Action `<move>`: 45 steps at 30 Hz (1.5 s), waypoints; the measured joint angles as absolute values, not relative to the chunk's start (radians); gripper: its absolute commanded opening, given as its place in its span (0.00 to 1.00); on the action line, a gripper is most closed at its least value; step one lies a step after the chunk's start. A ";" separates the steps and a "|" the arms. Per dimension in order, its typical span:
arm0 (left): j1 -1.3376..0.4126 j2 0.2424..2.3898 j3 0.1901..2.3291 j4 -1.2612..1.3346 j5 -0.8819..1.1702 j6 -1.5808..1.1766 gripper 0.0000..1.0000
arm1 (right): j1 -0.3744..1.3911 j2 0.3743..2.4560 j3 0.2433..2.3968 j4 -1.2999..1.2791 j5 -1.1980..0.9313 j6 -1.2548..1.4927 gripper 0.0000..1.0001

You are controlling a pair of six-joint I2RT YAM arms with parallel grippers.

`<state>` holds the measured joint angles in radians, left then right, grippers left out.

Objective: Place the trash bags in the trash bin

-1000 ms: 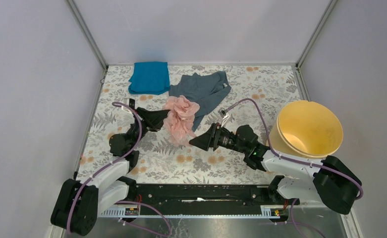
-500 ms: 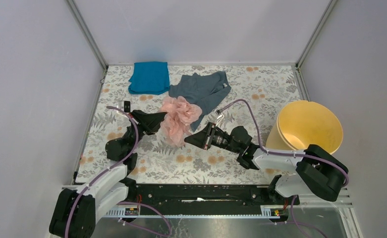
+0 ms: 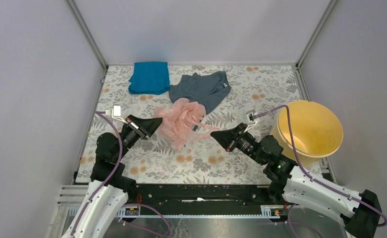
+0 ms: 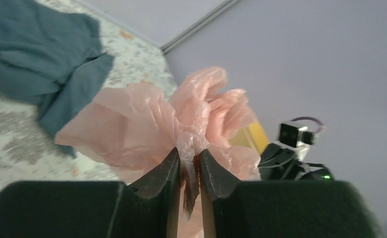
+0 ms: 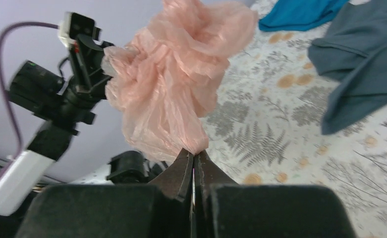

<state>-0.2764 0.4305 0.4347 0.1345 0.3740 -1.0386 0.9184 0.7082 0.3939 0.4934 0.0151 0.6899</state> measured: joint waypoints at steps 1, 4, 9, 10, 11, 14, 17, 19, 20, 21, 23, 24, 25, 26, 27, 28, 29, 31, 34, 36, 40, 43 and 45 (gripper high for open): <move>-0.276 0.419 0.447 0.077 0.360 -1.007 0.22 | 0.918 0.693 0.394 0.463 0.025 0.675 0.00; -0.276 0.425 0.456 -0.040 0.337 -0.952 0.22 | 0.918 0.690 0.406 0.375 0.037 0.638 0.00; -0.276 0.460 0.462 -0.202 0.303 -0.892 0.19 | 0.918 0.707 0.458 0.253 0.042 0.593 0.00; -0.276 0.469 0.469 -0.233 0.293 -0.881 0.17 | 0.918 0.706 0.471 0.242 0.043 0.585 0.00; -0.276 0.483 0.479 -0.263 0.282 -0.869 0.14 | 0.918 0.703 0.482 0.231 0.043 0.579 0.00; -0.276 0.532 0.511 -0.327 0.254 -0.845 0.08 | 0.918 0.690 0.530 0.199 0.057 0.554 0.00; -0.276 0.580 0.522 -0.367 0.238 -0.830 0.08 | 0.918 0.684 0.582 0.175 0.084 0.534 0.00; -0.276 0.603 0.522 -0.388 0.232 -0.826 0.09 | 0.918 0.683 0.611 0.155 0.111 0.531 0.00; -0.276 0.612 0.522 -0.397 0.230 -0.824 0.09 | 0.918 0.683 0.623 0.143 0.124 0.532 0.00; -0.276 0.620 0.522 -0.408 0.228 -0.823 0.09 | 0.918 0.687 0.644 0.118 0.150 0.540 0.00; -0.276 0.631 0.522 -0.417 0.226 -0.821 0.09 | 0.918 0.698 0.685 0.070 0.204 0.560 0.00; -0.276 0.633 0.522 -0.418 0.226 -0.820 0.08 | 0.918 0.704 0.703 0.048 0.228 0.571 0.00; -0.276 0.640 0.522 -0.418 0.226 -0.820 0.07 | 0.918 0.707 0.719 0.030 0.249 0.583 0.00; -0.276 0.649 0.522 -0.418 0.226 -0.820 0.07 | 0.918 0.709 0.732 0.010 0.272 0.598 0.00; -0.276 0.659 0.522 -0.418 0.226 -0.819 0.07 | 0.918 0.710 0.740 -0.002 0.286 0.610 0.00; -0.276 0.665 0.522 -0.417 0.226 -0.819 0.07 | 0.918 0.709 0.747 -0.011 0.297 0.618 0.00; -0.276 0.673 0.522 -0.417 0.226 -0.819 0.07 | 0.918 0.709 0.754 -0.021 0.307 0.628 0.00; -0.276 0.688 0.522 -0.417 0.226 -0.816 0.08 | 0.918 0.709 0.760 -0.030 0.326 0.637 0.00; -0.276 0.710 0.526 -0.417 0.231 -0.809 0.22 | 0.918 0.705 0.767 -0.041 0.360 0.637 0.00; -0.276 0.737 0.532 -0.416 0.236 -0.798 0.30 | 0.918 0.704 0.769 -0.040 0.363 0.631 0.00; -0.276 0.780 0.542 -0.418 0.257 -0.780 0.54 | 0.918 0.723 0.774 -0.010 0.253 0.555 0.00; -0.276 0.778 0.553 -0.426 0.265 -0.764 0.75 | 0.918 0.763 0.804 -0.018 0.152 0.461 0.00; -0.276 0.767 0.573 -0.440 0.260 -0.749 0.85 | 0.918 0.778 0.818 -0.029 0.115 0.408 0.00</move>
<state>-0.2764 0.7666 0.5728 -0.4404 0.2596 -0.7494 0.9184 0.7780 0.8177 -0.0288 0.1154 0.4080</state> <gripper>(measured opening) 0.730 0.011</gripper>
